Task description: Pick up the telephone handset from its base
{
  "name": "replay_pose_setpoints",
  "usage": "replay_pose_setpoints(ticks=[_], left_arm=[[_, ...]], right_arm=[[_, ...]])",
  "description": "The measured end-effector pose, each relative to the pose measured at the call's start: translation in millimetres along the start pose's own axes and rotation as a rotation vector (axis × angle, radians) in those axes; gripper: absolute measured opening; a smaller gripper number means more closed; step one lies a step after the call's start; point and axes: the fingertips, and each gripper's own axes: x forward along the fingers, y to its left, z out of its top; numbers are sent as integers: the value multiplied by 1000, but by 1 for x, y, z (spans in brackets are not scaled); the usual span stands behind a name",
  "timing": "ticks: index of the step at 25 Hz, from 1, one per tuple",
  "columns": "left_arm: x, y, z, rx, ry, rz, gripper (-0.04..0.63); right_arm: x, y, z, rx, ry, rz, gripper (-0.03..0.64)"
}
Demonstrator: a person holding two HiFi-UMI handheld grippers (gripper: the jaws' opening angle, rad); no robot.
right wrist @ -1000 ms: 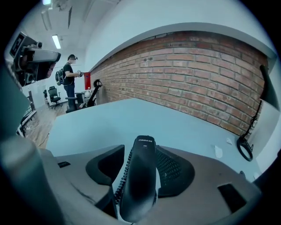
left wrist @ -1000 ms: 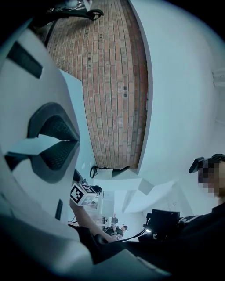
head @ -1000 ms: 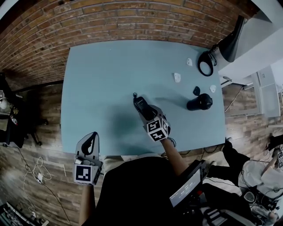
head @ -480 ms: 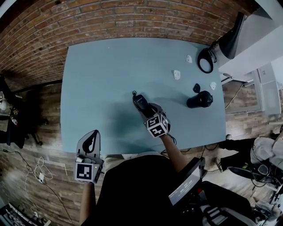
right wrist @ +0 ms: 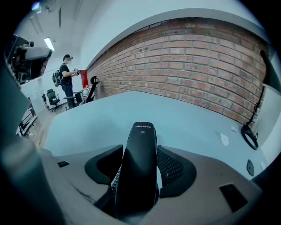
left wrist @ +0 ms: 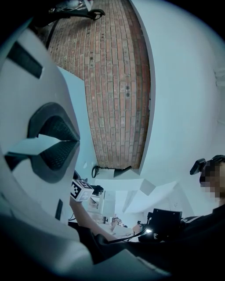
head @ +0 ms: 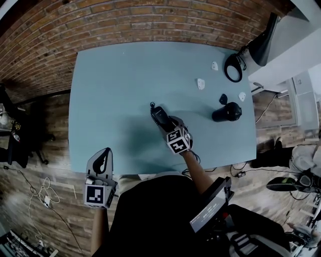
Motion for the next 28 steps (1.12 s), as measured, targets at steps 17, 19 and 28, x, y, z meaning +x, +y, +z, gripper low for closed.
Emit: replay_pose_setpoints(ticks=[17, 19, 28], left_arm=[[-1, 2, -6, -8, 13, 2, 11], [-1, 0, -6, -8, 12, 2, 11], [-1, -2, -5, -13, -10, 10, 11]], right_arm=[[12, 1, -8, 32, 57, 10, 252], [14, 1, -8, 27, 61, 7, 253], [11, -1, -10, 10, 65, -4, 253]])
